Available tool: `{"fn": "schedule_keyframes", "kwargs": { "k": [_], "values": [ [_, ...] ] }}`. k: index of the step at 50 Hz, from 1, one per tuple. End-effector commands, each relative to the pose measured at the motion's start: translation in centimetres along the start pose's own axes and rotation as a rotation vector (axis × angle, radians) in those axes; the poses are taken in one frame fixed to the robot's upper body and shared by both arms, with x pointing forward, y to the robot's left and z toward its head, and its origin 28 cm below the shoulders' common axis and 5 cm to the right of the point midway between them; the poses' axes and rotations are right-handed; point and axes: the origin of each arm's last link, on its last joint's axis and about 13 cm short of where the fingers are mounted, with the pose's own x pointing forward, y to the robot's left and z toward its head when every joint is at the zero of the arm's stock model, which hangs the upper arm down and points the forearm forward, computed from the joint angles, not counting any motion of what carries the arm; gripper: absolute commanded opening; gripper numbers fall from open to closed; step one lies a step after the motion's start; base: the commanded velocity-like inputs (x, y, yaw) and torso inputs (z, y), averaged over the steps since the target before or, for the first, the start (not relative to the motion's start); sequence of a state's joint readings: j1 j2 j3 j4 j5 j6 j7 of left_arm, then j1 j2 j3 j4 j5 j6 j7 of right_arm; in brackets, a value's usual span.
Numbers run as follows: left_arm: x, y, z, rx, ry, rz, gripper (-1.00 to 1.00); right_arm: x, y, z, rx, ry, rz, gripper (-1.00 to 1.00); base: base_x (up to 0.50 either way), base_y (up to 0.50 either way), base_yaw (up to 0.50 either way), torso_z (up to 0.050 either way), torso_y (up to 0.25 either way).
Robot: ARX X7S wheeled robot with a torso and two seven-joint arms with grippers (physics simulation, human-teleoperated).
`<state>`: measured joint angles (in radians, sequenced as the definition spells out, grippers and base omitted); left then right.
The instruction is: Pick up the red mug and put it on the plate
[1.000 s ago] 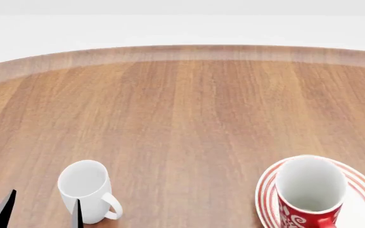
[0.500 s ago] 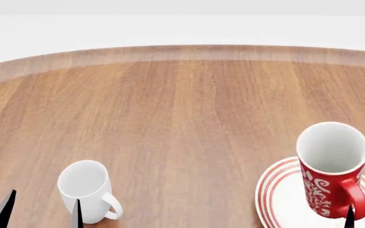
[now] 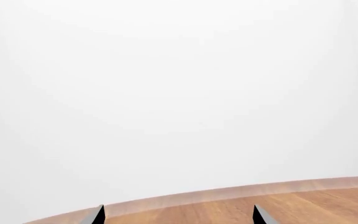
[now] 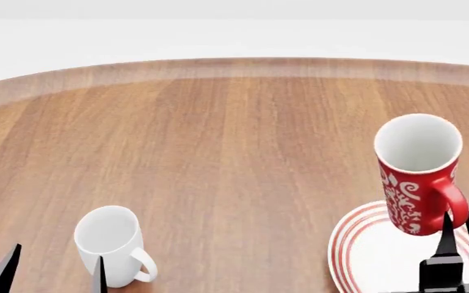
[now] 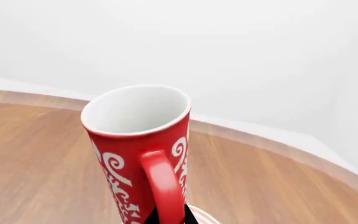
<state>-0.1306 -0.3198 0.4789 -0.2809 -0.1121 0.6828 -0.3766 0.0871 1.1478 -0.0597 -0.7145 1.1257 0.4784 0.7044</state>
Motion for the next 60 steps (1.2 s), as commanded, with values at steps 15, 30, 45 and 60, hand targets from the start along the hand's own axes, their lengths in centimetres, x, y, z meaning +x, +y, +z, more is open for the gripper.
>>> {"fn": "schedule_keyframes", "kwargs": {
  "k": [15, 30, 45, 60],
  "values": [
    [0.0, 0.0, 0.0, 0.002, -0.001, 0.002, 1.00, 4.1, -2.9, 1.6, 0.020, 0.049, 0.032, -1.00, 0.00, 0.00, 0.00, 0.000, 0.000],
    [0.0, 0.0, 0.0, 0.001, -0.004, 0.002, 1.00, 6.8, -5.3, 1.8, -0.009, 0.078, 0.007, -1.00, 0.00, 0.00, 0.00, 0.000, 0.001],
    [0.0, 0.0, 0.0, 0.000, -0.002, 0.001, 1.00, 8.2, -7.1, 0.4, -0.015, 0.096, 0.058, -1.00, 0.00, 0.00, 0.00, 0.000, 0.000],
    [0.0, 0.0, 0.0, 0.003, -0.004, 0.003, 1.00, 9.7, -8.0, -1.8, 0.160, 0.033, 0.132, -1.00, 0.00, 0.00, 0.00, 0.000, 0.001]
  ]
}}
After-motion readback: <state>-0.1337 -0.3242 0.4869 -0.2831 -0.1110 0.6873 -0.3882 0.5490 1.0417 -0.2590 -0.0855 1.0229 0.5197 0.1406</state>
